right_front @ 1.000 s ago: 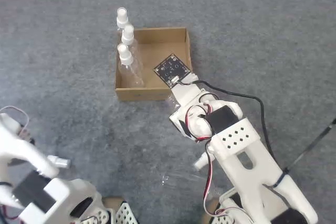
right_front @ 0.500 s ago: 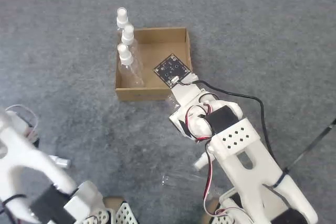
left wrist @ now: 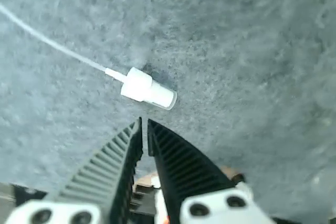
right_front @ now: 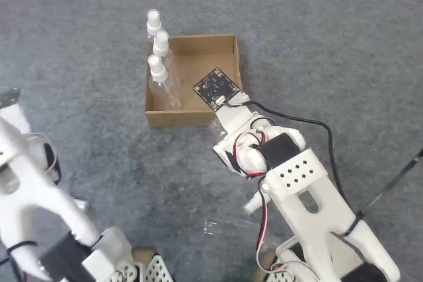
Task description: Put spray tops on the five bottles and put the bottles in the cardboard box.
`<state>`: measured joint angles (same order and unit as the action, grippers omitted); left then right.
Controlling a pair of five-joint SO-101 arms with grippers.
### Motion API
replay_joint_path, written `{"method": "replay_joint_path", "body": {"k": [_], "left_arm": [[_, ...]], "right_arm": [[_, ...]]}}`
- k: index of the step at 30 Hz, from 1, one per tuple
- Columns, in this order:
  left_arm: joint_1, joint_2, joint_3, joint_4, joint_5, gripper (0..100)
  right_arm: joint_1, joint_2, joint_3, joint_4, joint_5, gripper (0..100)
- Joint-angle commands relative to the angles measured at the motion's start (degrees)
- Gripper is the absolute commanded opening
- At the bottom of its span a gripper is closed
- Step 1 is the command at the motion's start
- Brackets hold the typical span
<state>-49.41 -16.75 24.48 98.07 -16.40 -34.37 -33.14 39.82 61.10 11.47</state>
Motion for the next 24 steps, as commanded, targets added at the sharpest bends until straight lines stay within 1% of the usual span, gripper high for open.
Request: {"method": "replay_joint_path", "body": {"k": [1,7,9,12,17,21,24], "left_arm": [[0.5,-3.3,-0.5,-0.5,-12.3,1],[0.6,-2.7,-0.4,-0.9,-31.9,1],[0.6,-2.7,-0.2,-0.9,-37.5,1],[0.6,-2.7,-0.2,-0.9,-43.9,1],[0.6,-2.6,0.1,-1.0,-57.3,1],[0.6,-2.6,3.7,-1.2,-66.6,1],[0.6,-2.6,7.5,-5.4,-72.8,1]], "right_arm": [[0.7,-2.6,-0.7,-1.2,0.0,4.8],[0.7,-2.6,-0.7,-1.2,0.0,4.8],[0.7,-2.6,-0.7,-1.2,0.0,4.8],[0.7,-2.5,-0.7,-1.2,0.0,4.8],[0.7,-2.6,-0.7,-1.2,0.0,4.8],[0.7,-2.7,-0.7,-1.2,0.0,4.8],[0.7,-2.6,-0.7,-1.2,0.0,4.8]]}}
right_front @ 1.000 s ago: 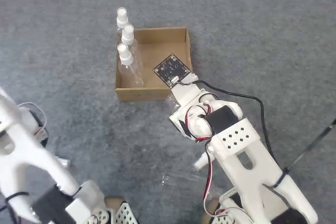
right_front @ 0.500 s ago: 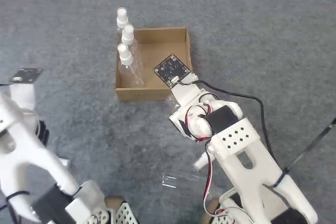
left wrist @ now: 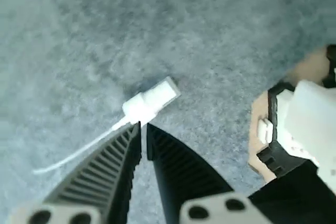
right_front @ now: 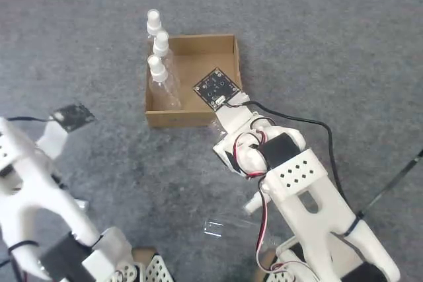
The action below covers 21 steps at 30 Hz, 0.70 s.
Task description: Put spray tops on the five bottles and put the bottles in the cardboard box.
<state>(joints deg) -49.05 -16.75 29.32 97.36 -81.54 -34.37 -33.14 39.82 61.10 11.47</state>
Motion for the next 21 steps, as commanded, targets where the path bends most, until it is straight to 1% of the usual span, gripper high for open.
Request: {"method": "replay_joint_path", "body": {"k": [1,3,5,7,9,17,21], "left_arm": [[0.3,-2.6,4.1,-6.8,-9.1,1],[0.0,-2.6,6.8,-11.2,-11.2,4],[-0.2,-2.6,9.4,-14.7,-13.3,9],[-0.9,-2.6,11.4,-17.0,-15.1,14],[-1.1,-2.6,12.6,-18.6,-16.9,18],[-1.1,-2.6,15.1,-22.1,-17.7,23],[-1.1,-2.6,19.0,-28.3,-17.8,23]], "right_arm": [[0.7,-2.6,-0.7,-1.2,0.0,4.9],[0.7,-2.6,-0.7,-1.2,0.0,4.9],[0.7,-2.5,-0.7,-1.2,0.0,4.9],[0.7,-2.5,-0.7,-1.2,0.0,4.9],[0.7,-2.5,-0.7,-1.2,0.0,4.9],[0.7,-2.5,-0.7,-1.2,0.0,4.9],[0.7,-2.5,-0.7,-1.2,0.0,4.9]]}}
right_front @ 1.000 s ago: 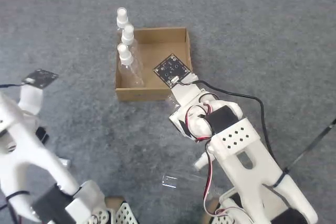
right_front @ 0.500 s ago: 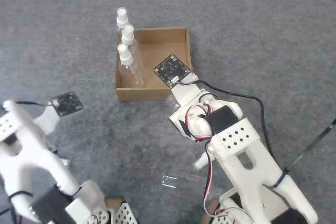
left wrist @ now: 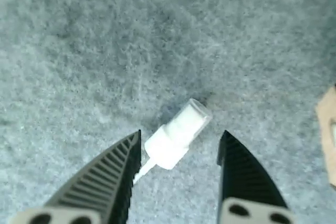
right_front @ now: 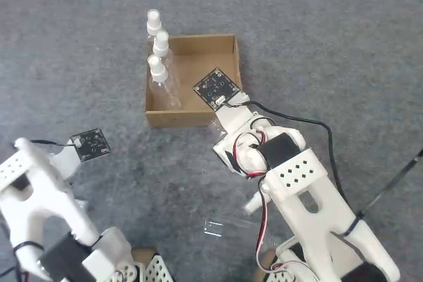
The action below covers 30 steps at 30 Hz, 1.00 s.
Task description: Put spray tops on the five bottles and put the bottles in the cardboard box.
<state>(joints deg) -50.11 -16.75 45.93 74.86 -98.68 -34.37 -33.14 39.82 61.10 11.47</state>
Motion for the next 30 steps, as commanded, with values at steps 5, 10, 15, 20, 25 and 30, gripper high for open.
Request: {"method": "replay_joint_path", "body": {"k": [5,10,15,20,25,30], "left_arm": [[0.3,-2.6,8.8,-14.5,-0.6,23],[0.4,-2.6,12.6,-20.7,-0.5,23],[0.4,-3.2,13.2,-21.2,-0.1,17],[0.4,-3.2,13.2,-21.1,0.3,6],[2.5,-3.3,13.0,-20.8,8.4,3],[6.5,-3.3,9.6,-11.9,14.9,3]], "right_arm": [[0.7,-2.5,-0.7,-1.2,0.0,4.9],[0.7,-2.5,-0.7,-1.2,0.0,4.9],[0.7,-2.5,-0.7,-1.2,0.0,4.9],[0.7,-2.5,-0.7,-1.2,0.0,4.9],[0.7,-2.5,-0.7,-1.2,0.0,4.9],[0.7,-2.5,-0.7,-1.2,0.0,4.9]]}}
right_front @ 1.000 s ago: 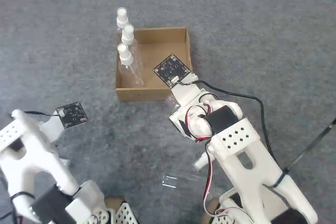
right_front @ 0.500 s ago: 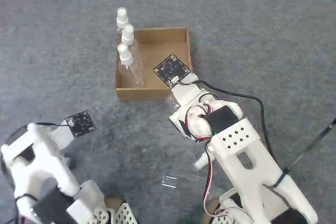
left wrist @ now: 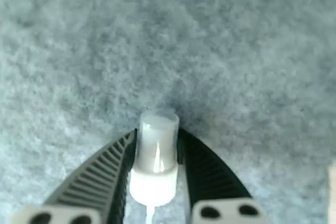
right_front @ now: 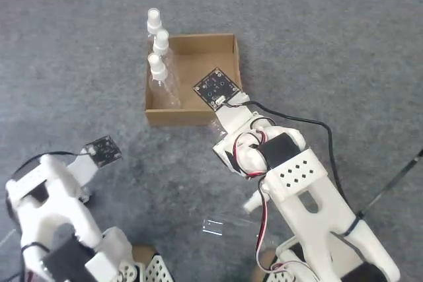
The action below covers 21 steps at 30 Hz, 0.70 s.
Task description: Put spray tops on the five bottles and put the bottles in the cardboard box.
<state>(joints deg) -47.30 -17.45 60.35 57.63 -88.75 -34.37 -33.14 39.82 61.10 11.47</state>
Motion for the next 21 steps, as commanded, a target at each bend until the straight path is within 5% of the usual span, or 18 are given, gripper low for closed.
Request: {"method": "replay_joint_path", "body": {"k": [1,7,21], "left_arm": [[4.4,-2.5,-6.0,7.8,5.5,4],[5.4,-2.0,-10.2,14.5,8.5,15],[5.4,-1.9,-2.2,6.7,8.5,14]], "right_arm": [[0.7,-2.5,-0.7,-1.2,0.0,4.9],[0.7,-2.5,-0.7,-1.2,0.0,4.9],[0.7,-2.5,-0.7,-1.2,0.0,4.9]]}}
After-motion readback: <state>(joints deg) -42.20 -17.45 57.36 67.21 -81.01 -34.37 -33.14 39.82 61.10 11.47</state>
